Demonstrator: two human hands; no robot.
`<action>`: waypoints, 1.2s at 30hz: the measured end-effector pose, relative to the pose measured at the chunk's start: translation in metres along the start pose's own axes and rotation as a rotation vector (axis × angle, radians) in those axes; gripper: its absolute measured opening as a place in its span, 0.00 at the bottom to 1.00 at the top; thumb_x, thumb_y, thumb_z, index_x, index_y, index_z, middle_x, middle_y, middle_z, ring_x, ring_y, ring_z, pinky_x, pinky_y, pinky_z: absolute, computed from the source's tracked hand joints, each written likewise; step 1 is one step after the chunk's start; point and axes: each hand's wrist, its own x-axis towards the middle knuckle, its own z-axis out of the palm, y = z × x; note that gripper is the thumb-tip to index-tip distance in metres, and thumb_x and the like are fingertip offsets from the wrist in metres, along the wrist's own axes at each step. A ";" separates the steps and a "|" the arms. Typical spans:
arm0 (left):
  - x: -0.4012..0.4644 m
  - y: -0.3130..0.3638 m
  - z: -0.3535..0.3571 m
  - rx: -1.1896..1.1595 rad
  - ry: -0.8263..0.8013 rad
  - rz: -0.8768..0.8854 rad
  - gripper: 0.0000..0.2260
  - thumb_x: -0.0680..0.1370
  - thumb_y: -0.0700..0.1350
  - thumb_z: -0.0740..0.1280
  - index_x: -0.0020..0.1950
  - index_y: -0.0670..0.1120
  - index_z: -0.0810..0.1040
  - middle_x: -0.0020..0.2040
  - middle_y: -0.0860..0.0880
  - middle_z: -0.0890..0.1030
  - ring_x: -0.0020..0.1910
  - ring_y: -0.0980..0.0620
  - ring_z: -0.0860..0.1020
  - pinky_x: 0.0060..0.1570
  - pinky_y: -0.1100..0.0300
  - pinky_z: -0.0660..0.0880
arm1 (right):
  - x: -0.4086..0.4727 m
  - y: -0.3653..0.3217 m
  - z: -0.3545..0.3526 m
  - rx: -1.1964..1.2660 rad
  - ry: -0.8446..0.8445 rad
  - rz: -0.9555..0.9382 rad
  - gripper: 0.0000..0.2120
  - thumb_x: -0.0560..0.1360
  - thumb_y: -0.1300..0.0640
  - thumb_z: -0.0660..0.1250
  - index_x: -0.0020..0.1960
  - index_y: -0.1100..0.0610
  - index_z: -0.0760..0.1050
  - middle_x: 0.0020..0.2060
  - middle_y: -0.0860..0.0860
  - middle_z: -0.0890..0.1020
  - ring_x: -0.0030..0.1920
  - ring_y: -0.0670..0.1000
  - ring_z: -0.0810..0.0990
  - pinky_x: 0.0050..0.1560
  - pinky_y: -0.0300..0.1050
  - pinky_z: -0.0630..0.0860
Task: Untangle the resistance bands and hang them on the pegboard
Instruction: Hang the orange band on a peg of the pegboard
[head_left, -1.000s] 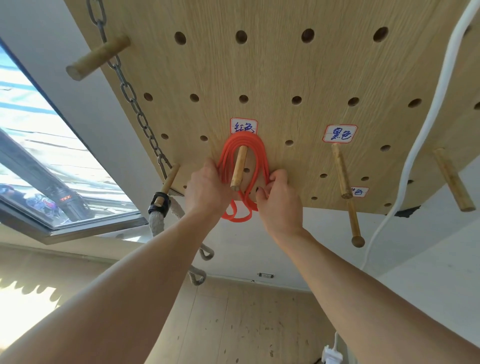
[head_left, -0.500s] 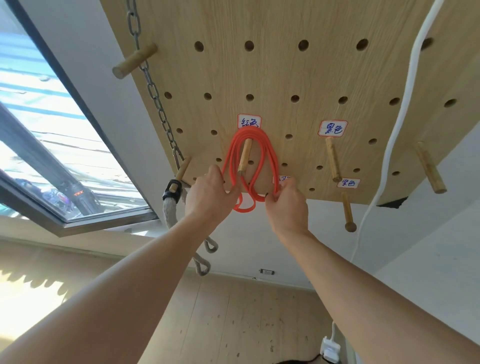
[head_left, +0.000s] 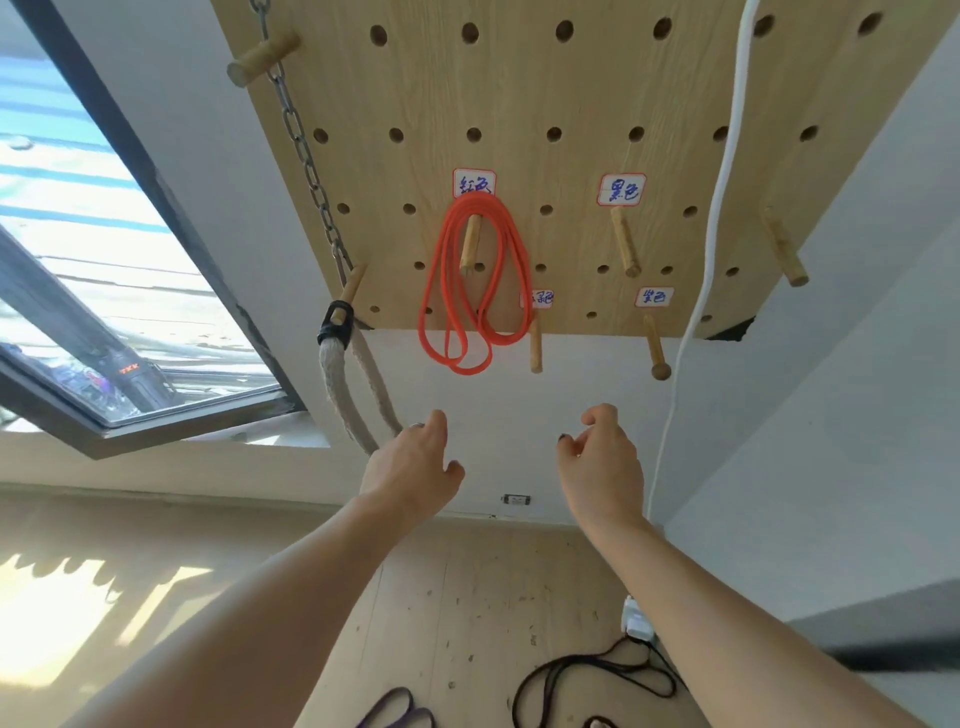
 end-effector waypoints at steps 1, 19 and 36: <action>-0.003 -0.001 -0.001 -0.002 -0.005 0.005 0.09 0.81 0.49 0.64 0.53 0.47 0.66 0.45 0.47 0.78 0.40 0.47 0.79 0.43 0.47 0.81 | -0.004 0.001 0.000 -0.004 -0.004 0.000 0.13 0.82 0.57 0.66 0.63 0.59 0.69 0.45 0.51 0.79 0.41 0.51 0.77 0.39 0.43 0.71; 0.166 0.006 -0.040 -0.281 0.239 -0.222 0.16 0.83 0.56 0.59 0.60 0.46 0.76 0.48 0.46 0.83 0.43 0.46 0.81 0.37 0.54 0.73 | 0.126 -0.098 0.060 -0.073 -0.400 -0.500 0.30 0.76 0.68 0.65 0.76 0.51 0.66 0.61 0.53 0.77 0.63 0.57 0.77 0.57 0.51 0.76; 0.171 -0.018 -0.027 -0.109 0.466 -0.083 0.05 0.83 0.46 0.60 0.55 0.46 0.70 0.36 0.48 0.77 0.33 0.43 0.76 0.28 0.55 0.64 | 0.141 -0.111 0.083 -0.151 -0.294 -0.733 0.28 0.76 0.68 0.64 0.73 0.54 0.64 0.55 0.56 0.77 0.47 0.60 0.80 0.38 0.48 0.70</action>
